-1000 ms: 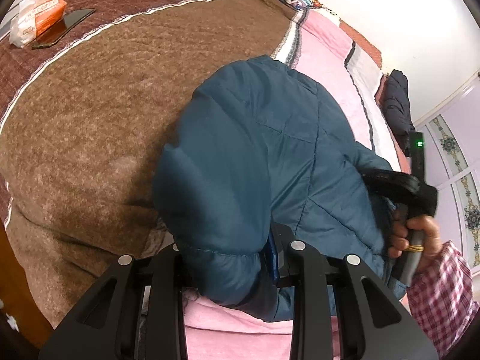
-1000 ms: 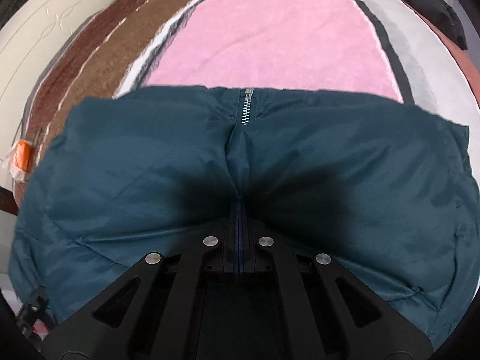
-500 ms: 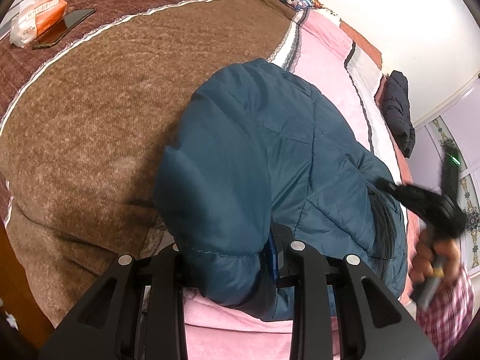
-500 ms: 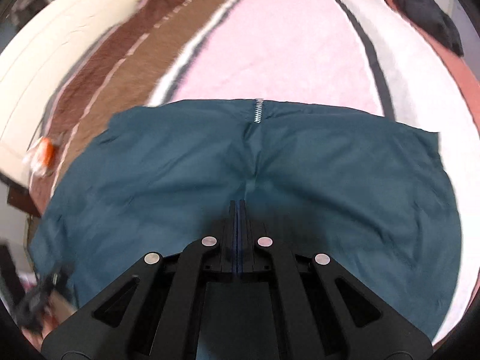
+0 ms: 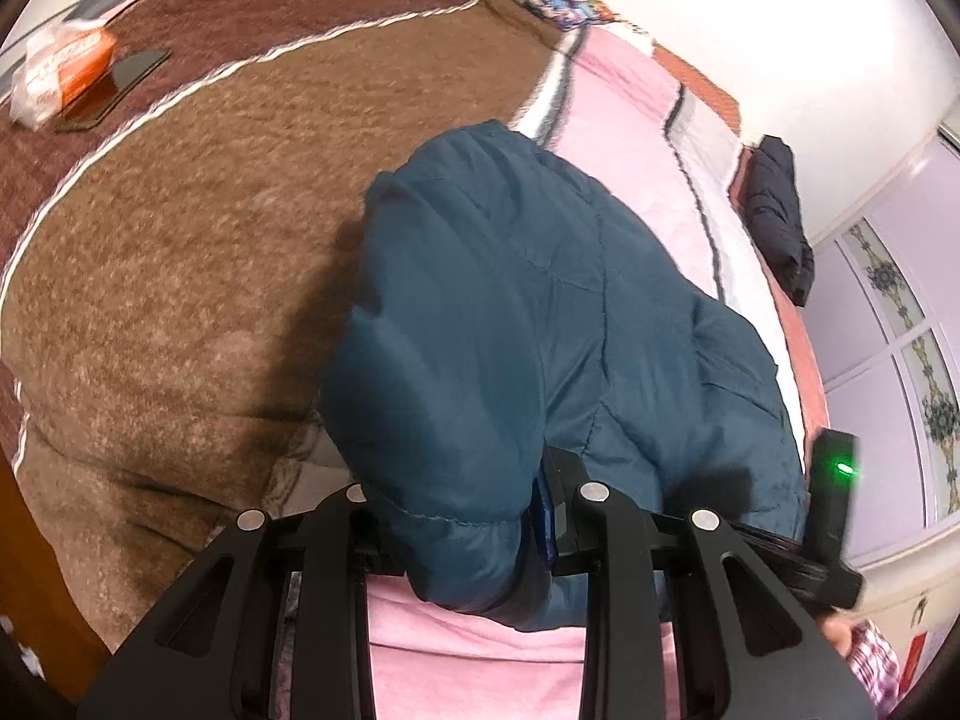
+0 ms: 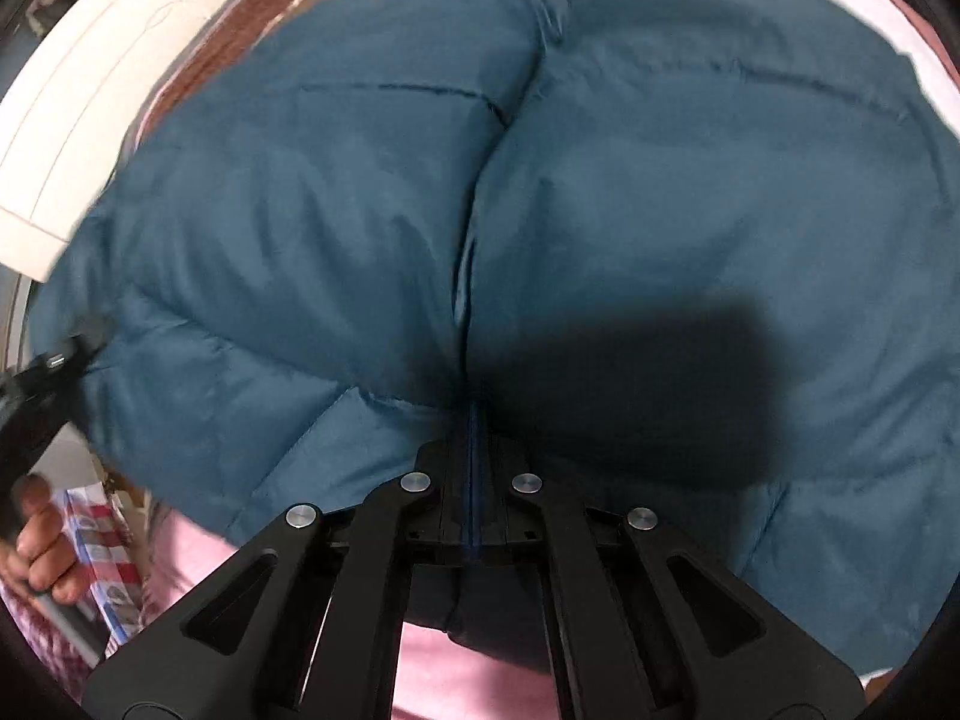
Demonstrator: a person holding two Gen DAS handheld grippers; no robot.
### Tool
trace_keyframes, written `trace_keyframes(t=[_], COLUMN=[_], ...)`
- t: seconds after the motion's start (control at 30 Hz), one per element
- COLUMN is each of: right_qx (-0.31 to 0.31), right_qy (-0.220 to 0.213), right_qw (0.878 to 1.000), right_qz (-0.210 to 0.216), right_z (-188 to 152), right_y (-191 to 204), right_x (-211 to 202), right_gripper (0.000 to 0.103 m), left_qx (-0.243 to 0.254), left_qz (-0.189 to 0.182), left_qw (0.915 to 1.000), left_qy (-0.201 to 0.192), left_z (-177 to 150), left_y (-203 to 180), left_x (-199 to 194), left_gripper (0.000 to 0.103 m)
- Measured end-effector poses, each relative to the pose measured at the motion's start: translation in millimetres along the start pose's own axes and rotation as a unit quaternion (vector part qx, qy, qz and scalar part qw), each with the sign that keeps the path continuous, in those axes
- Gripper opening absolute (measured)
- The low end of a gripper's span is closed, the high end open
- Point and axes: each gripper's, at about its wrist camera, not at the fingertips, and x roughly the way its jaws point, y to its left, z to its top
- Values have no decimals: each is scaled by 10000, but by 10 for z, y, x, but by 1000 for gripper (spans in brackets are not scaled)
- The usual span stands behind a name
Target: Fold large clothes
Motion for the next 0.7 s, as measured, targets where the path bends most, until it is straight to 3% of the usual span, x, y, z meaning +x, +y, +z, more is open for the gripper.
trace_keyframes(t=[0.2,0.43,0.7], right_qx=[1,-92,997], right_qy=[-16,-404,-1007], right_qw=[9999,9991,9896], right_qz=[-119,-8,-254], right_z=[28,-356,-767], right_y=[87,238,-446], right_x=[3,-565,-1092], right_gripper=[0,0,0], left_qx=[100,232,670], left_qz=[-39,-170,-198], left_qw=[9999,9992,9964], left_qy=[-108,-287,-473], left_z=[-11,21,35], left_y=[-72,-165,-436], left_x=[-70,-223,-390], left_gripper=[28,27,27])
